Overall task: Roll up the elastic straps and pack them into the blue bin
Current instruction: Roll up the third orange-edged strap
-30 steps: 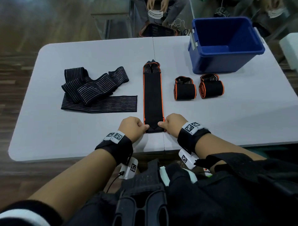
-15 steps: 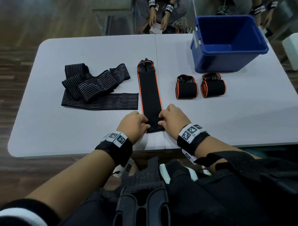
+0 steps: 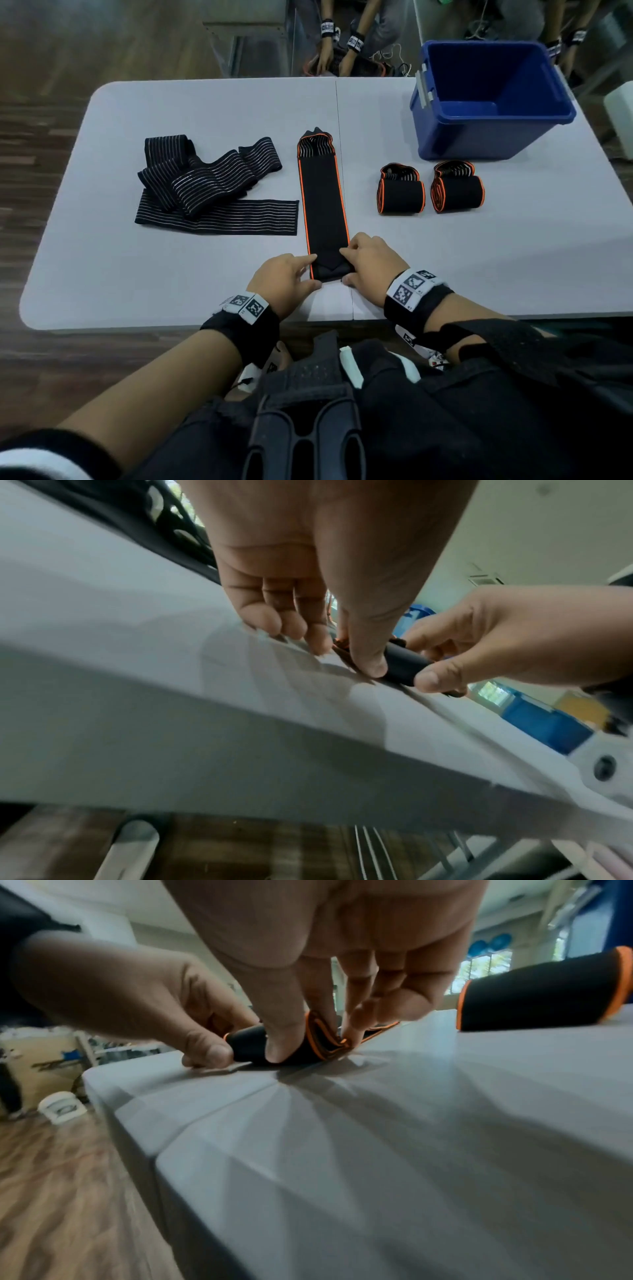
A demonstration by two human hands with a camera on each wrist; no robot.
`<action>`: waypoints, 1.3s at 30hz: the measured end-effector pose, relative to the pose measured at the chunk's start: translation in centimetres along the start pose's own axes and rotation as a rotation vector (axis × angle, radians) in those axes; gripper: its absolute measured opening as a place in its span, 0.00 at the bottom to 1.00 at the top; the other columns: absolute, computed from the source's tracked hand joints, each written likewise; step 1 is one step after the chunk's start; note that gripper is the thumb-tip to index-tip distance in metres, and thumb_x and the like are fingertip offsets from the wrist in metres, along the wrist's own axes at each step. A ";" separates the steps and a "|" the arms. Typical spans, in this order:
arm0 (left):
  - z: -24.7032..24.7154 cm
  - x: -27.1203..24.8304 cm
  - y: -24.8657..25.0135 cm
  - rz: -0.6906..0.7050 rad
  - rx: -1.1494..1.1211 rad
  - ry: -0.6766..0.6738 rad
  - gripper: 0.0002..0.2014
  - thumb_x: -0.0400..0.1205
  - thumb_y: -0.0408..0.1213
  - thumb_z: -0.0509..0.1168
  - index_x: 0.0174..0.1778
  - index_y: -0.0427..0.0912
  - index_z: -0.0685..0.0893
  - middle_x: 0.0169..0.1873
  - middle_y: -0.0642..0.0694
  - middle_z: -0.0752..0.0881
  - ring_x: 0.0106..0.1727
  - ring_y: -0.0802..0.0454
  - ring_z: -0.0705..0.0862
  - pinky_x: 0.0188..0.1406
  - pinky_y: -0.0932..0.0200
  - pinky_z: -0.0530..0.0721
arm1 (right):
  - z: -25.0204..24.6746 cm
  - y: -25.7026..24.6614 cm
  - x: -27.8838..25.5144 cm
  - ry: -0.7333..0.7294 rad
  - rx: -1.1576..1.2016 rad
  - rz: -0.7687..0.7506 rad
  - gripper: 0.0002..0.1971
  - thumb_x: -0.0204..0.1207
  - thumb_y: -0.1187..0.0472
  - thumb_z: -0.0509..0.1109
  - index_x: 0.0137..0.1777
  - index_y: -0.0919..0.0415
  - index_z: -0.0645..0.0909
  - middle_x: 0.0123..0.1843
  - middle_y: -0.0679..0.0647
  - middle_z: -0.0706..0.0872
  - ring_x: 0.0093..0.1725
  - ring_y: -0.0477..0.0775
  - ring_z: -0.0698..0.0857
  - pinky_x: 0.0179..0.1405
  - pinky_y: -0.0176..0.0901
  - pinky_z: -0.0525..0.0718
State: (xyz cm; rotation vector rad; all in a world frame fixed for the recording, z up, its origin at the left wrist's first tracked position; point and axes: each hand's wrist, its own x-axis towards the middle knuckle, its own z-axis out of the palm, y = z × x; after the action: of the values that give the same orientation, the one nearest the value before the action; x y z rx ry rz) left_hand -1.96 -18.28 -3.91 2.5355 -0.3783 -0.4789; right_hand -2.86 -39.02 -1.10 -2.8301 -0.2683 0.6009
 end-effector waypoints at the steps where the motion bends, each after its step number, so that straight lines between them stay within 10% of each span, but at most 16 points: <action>1: 0.0 0.0 -0.1 -0.037 -0.092 0.016 0.27 0.78 0.52 0.74 0.74 0.55 0.82 0.35 0.56 0.78 0.44 0.52 0.80 0.51 0.56 0.79 | -0.3 0.2 0.1 -0.027 0.073 0.028 0.25 0.79 0.49 0.72 0.74 0.55 0.78 0.68 0.52 0.75 0.67 0.57 0.75 0.67 0.53 0.79; 5: -0.1 0.5 -0.2 -0.124 -0.287 0.062 0.12 0.82 0.52 0.69 0.59 0.57 0.91 0.30 0.49 0.88 0.37 0.52 0.85 0.42 0.54 0.83 | -1.1 0.9 1.2 -0.048 0.409 0.144 0.07 0.79 0.48 0.72 0.47 0.49 0.89 0.41 0.49 0.90 0.42 0.50 0.88 0.50 0.54 0.88; 14: -0.8 2.4 0.7 -0.234 -0.274 0.069 0.14 0.86 0.52 0.64 0.39 0.52 0.89 0.35 0.50 0.89 0.41 0.52 0.86 0.43 0.56 0.81 | -2.2 0.5 3.5 -0.061 0.467 0.372 0.28 0.84 0.44 0.65 0.27 0.61 0.71 0.26 0.55 0.73 0.29 0.56 0.73 0.31 0.45 0.70; 18: -0.9 2.7 0.9 -0.282 -0.282 0.054 0.17 0.85 0.53 0.65 0.34 0.49 0.89 0.33 0.51 0.89 0.39 0.53 0.86 0.40 0.58 0.81 | -2.2 0.2 4.6 -0.109 0.397 0.454 0.29 0.82 0.39 0.64 0.30 0.63 0.75 0.28 0.56 0.76 0.34 0.59 0.78 0.40 0.45 0.76; 26: -1.3 3.0 1.3 -0.322 -0.194 0.120 0.14 0.80 0.50 0.72 0.37 0.43 0.83 0.36 0.48 0.88 0.41 0.50 0.85 0.42 0.54 0.82 | -1.9 -0.3 5.3 -0.088 0.258 0.515 0.27 0.78 0.36 0.67 0.35 0.62 0.73 0.32 0.55 0.78 0.32 0.57 0.80 0.25 0.43 0.68; 30: -1.8 3.0 1.3 -0.171 -0.150 0.179 0.16 0.77 0.45 0.75 0.49 0.47 0.74 0.41 0.51 0.82 0.41 0.51 0.82 0.39 0.53 0.79 | -2.0 -0.5 3.9 0.083 0.298 0.358 0.22 0.79 0.46 0.72 0.59 0.60 0.69 0.46 0.57 0.81 0.43 0.61 0.83 0.36 0.48 0.78; 39: -1.4 3.2 1.9 -0.028 0.081 0.138 0.13 0.85 0.43 0.66 0.65 0.47 0.84 0.53 0.45 0.80 0.51 0.44 0.82 0.51 0.45 0.84 | -1.7 -0.7 3.2 0.133 0.032 0.081 0.10 0.84 0.55 0.66 0.58 0.60 0.76 0.54 0.60 0.75 0.51 0.63 0.80 0.52 0.58 0.84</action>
State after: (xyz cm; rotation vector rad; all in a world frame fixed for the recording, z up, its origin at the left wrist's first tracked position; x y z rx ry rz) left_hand 1.15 -20.36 -2.57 2.6371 -0.3166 -0.3026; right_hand 0.69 -37.92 -0.60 -2.8452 -0.1197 0.4255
